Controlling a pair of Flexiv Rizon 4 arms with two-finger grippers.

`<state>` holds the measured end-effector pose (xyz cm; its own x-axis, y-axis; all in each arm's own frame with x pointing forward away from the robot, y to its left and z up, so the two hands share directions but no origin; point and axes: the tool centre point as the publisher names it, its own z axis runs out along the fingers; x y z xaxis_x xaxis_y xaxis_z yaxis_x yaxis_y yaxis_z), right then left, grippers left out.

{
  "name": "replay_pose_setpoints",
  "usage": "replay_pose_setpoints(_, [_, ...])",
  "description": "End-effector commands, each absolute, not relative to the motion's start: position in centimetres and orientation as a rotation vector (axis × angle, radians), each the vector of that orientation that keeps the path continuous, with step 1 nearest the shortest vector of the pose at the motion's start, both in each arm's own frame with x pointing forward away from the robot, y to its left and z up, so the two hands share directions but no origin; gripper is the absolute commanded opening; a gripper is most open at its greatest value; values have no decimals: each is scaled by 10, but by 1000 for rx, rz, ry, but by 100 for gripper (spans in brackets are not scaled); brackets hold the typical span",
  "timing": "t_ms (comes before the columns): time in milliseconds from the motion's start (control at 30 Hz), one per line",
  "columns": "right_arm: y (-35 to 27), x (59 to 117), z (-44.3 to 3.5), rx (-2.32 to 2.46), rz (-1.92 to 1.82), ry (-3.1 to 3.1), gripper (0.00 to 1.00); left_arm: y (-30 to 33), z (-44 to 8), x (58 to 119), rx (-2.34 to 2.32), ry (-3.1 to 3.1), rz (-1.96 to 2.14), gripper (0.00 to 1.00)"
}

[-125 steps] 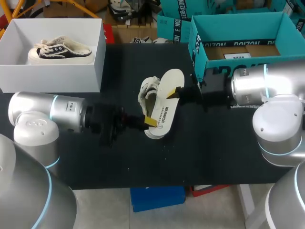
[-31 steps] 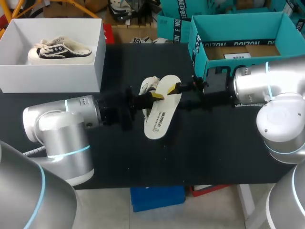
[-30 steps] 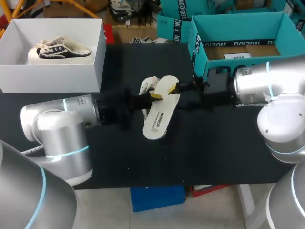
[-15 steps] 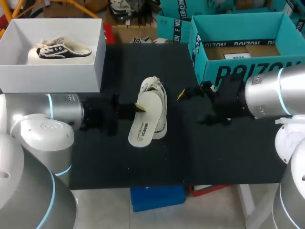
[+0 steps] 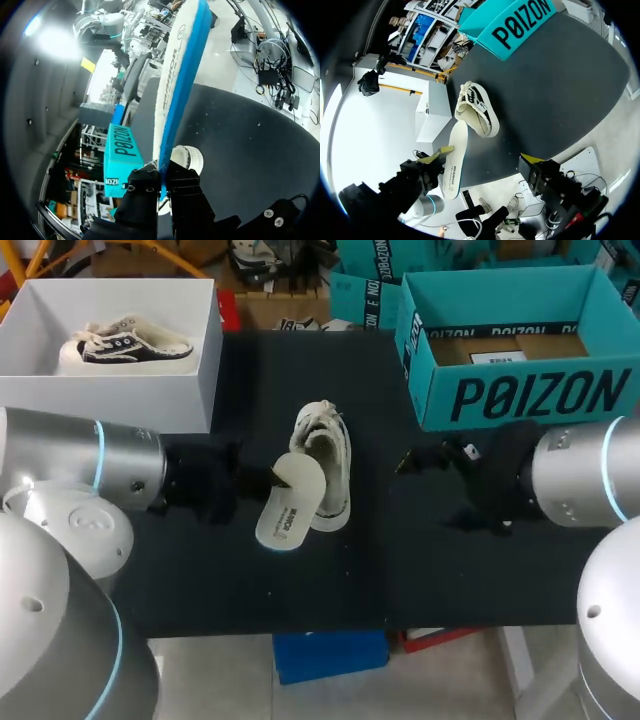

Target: Take the shoe out of the shoebox, open the shoe tongue, remove and reinsert the insole, then place the shoe into the shoebox

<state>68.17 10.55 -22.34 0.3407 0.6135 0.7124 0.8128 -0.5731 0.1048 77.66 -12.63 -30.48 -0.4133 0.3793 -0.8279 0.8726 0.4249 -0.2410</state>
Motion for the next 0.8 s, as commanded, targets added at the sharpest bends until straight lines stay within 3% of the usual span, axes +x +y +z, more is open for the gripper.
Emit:
replay_pose_setpoints(33, [109,680,-221,-2440,-1107,-1266,100,-131,-303,779,1217,2137,-808,0])
replay_pose_setpoints(800, [109,680,-221,-2440,-1107,-1266,100,-170,-334,810,1599,2220,-647,0])
